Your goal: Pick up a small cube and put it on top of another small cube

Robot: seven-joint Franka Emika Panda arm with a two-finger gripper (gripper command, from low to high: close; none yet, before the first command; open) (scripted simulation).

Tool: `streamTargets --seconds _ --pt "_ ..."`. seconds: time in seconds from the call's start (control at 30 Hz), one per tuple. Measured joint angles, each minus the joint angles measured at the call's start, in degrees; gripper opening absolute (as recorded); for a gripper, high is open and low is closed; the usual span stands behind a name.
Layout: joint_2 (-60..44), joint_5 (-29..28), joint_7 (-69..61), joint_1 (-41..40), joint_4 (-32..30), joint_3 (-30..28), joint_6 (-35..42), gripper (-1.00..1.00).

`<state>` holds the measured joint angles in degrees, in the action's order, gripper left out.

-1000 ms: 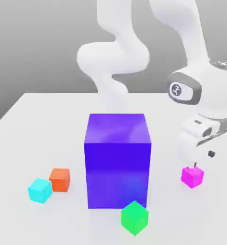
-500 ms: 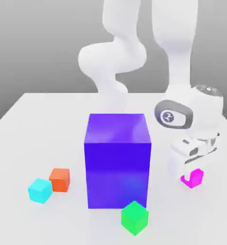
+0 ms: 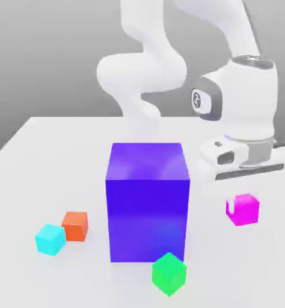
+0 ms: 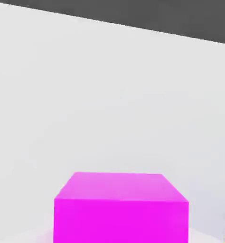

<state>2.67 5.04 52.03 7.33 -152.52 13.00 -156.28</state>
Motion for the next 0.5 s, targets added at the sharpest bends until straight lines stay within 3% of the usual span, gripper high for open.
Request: streamTargets --seconds 0.2,0.37,0.4,0.5 --pt "-3.19 -3.95 -13.01 -11.22 3.03 -4.55 4.92 -1.0" --pt "-12.67 -9.29 -11.84 -9.77 3.38 -4.26 -2.73 -1.0" --pt "-14.36 -10.2 -11.22 -9.66 3.48 -4.51 -4.25 1.0" --pt "-14.36 -10.21 -11.22 -9.67 3.48 -4.51 -4.25 1.0"
